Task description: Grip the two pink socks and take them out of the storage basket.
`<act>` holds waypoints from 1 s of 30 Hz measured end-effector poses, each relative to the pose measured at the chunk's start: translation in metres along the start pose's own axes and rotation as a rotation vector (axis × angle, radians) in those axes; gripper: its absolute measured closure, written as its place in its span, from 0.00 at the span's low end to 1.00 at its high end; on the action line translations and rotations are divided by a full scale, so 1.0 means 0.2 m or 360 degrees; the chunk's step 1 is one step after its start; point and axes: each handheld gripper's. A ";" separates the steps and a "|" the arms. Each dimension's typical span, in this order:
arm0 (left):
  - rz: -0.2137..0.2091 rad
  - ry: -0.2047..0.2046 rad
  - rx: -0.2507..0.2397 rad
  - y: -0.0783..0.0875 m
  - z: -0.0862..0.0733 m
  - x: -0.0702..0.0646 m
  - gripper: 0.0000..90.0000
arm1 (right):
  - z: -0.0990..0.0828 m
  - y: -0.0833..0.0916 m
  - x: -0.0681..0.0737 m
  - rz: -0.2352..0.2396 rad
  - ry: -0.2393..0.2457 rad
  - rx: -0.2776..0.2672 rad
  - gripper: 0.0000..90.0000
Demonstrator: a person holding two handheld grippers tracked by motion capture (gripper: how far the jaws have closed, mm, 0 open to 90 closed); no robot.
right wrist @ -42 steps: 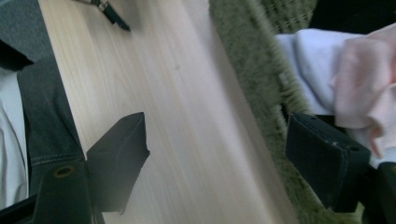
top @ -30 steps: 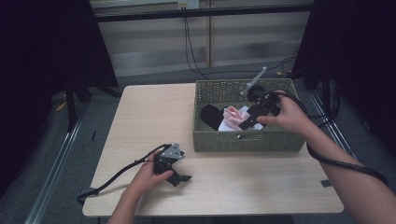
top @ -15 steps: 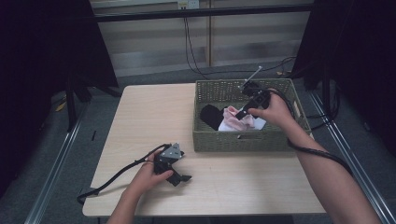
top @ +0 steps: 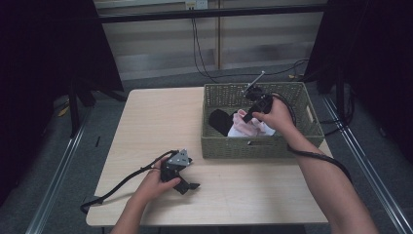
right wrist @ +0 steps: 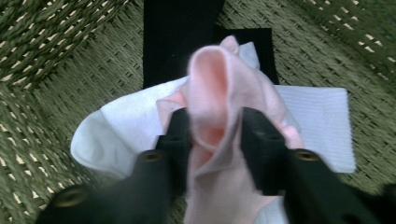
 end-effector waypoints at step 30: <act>-0.0002 -0.0005 0.0010 0.00 0.00 0.00 0.00 | 0.01 0.44 -0.11 0.0066 -0.0138 -0.0193 0.97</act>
Point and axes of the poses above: each handheld gripper's, and its own axes: y roughly backward along the jaws, z roughly out of its top, x roughly to its left, and after that the axes turned 11 degrees about -x, right-handed
